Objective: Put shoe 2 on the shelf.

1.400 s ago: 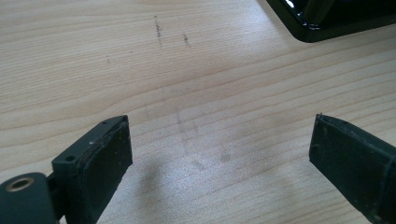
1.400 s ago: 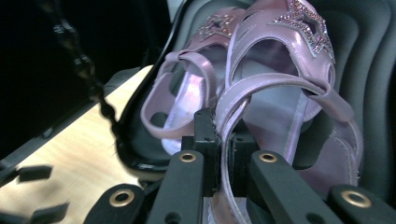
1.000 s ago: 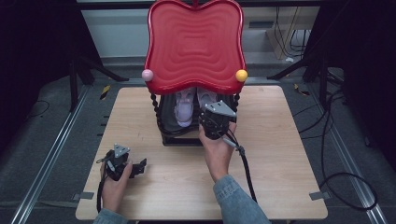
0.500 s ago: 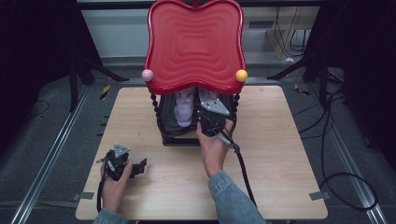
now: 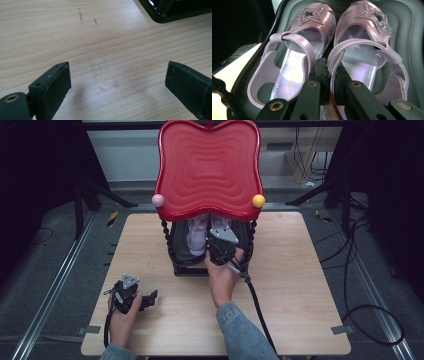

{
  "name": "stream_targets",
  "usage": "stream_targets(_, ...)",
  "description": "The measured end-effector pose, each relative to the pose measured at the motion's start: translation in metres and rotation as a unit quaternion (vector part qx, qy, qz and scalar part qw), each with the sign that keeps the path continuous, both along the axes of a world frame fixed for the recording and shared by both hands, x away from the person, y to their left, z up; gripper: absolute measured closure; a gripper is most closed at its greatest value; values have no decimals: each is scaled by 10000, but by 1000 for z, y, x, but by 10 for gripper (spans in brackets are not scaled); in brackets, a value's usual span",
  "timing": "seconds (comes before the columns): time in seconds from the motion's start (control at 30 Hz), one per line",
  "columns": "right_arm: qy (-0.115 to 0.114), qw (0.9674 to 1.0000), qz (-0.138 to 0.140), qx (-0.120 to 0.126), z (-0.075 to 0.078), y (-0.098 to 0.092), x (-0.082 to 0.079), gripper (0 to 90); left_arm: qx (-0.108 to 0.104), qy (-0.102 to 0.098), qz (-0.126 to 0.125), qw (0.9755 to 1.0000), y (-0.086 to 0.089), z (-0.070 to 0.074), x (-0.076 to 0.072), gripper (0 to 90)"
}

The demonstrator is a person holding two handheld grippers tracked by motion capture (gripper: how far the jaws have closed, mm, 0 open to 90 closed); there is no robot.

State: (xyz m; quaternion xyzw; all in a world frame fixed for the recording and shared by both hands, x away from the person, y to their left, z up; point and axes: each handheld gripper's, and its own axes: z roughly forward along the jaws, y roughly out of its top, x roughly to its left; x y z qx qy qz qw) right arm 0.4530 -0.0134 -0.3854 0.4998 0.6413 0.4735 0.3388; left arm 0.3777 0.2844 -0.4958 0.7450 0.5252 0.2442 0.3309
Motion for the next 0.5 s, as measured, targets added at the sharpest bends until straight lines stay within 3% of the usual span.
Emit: stream_targets(0.5,-16,9999,22,-110,-7,6,5,843,2,8,-37,10000,-3,0,-1,58)
